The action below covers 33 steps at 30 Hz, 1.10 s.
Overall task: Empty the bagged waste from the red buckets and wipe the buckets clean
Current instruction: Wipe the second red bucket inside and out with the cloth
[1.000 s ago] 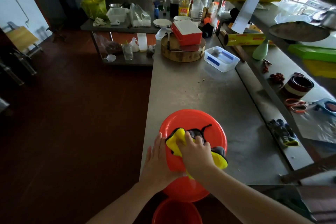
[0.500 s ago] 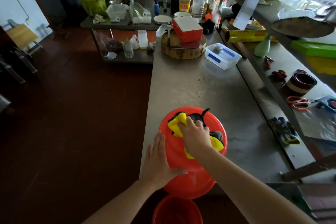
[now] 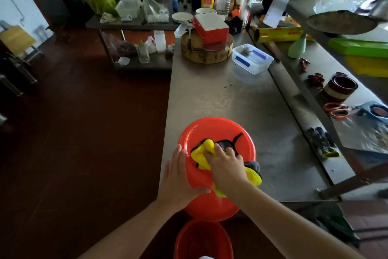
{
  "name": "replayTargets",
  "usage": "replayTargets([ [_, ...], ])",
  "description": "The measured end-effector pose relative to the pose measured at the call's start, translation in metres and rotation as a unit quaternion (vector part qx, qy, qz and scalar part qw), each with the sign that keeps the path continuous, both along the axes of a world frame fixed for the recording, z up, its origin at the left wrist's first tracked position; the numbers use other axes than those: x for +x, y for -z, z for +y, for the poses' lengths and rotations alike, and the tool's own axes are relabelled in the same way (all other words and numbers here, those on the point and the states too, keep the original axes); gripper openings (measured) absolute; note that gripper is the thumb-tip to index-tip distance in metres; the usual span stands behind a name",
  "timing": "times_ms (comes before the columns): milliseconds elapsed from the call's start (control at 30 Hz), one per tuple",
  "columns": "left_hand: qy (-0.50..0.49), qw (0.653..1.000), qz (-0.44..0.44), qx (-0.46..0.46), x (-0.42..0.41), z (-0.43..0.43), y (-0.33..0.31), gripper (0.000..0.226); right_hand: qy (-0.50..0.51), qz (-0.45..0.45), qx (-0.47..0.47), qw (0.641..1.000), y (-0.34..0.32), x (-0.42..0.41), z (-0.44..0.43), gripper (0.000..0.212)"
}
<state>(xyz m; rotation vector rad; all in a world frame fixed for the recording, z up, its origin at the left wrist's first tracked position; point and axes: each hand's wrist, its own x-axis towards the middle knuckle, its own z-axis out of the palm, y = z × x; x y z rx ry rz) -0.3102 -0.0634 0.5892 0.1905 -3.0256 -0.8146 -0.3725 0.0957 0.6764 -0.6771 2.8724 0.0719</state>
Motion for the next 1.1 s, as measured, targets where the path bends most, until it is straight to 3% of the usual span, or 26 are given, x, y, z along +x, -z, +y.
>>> replayTargets([
  [300,0.013,1.0,-0.004,-0.017,-0.002,0.001,-0.004,0.144,0.047,0.009,-0.024,0.999,0.001,-0.086,-0.033,0.063],
  [767,0.007,0.999,-0.007,-0.038,0.001,0.005,-0.002,0.146,0.005,0.0,-0.022,1.0,0.009,0.009,0.037,0.062],
  [1100,0.018,0.996,-0.032,-0.081,-0.003,0.003,-0.004,0.144,0.054,0.039,-0.029,0.997,0.007,-0.064,0.017,0.058],
])
